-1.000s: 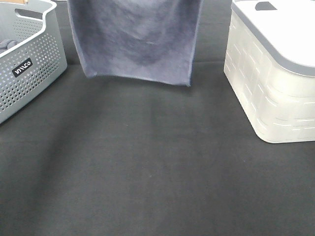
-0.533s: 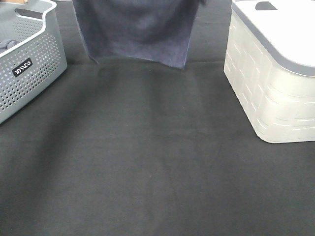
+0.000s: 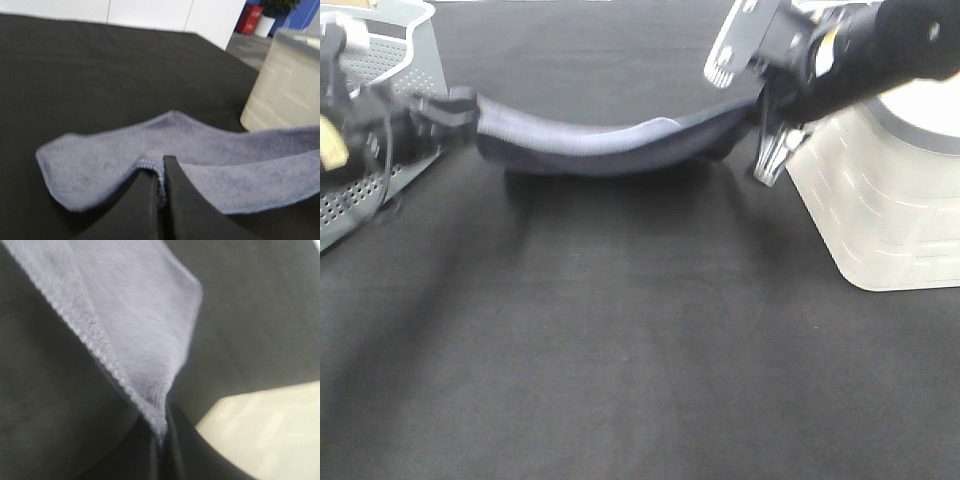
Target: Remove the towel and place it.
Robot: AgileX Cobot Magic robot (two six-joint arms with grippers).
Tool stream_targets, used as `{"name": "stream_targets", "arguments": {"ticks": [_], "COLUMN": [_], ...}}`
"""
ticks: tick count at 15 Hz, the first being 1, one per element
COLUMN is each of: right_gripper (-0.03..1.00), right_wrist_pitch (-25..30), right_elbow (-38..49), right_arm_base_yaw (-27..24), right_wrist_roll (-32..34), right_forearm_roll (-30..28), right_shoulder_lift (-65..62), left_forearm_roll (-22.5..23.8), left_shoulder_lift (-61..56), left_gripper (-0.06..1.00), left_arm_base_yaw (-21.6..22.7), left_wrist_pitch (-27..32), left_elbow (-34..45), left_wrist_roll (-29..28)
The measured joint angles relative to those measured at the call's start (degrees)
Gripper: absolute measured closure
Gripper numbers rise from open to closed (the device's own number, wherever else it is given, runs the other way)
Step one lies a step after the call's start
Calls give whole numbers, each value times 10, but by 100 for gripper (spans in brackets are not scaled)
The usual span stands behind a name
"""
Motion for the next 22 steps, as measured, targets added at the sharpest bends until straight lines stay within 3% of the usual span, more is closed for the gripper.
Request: {"name": "stream_targets", "arguments": {"ticks": [3, 9, 13, 17, 22], "right_gripper": [95, 95, 95, 95, 95], "right_wrist_pitch": [-2, -3, -4, -5, -5], "right_elbow": [72, 154, 194, 194, 194], "right_arm_base_yaw": [41, 67, 147, 150, 150], "right_wrist_roll": [0, 0, -2, -1, -25], "right_forearm_roll": [5, 59, 68, 72, 60], "right_shoulder_lift": [-2, -2, -2, -1, 45], "left_forearm_roll": [0, -4, -80, -139, -172], "left_shoulder_lift": [-21, -21, -23, -23, -22], "left_gripper": [94, 94, 94, 94, 94], "left_arm_base_yaw": [0, 0, 0, 0, 0], "left_wrist_pitch": [-3, -8, -35, -62, -92], "left_elbow": [81, 189, 265, 312, 315], "left_wrist_roll": [0, 0, 41, 108, 120]}}
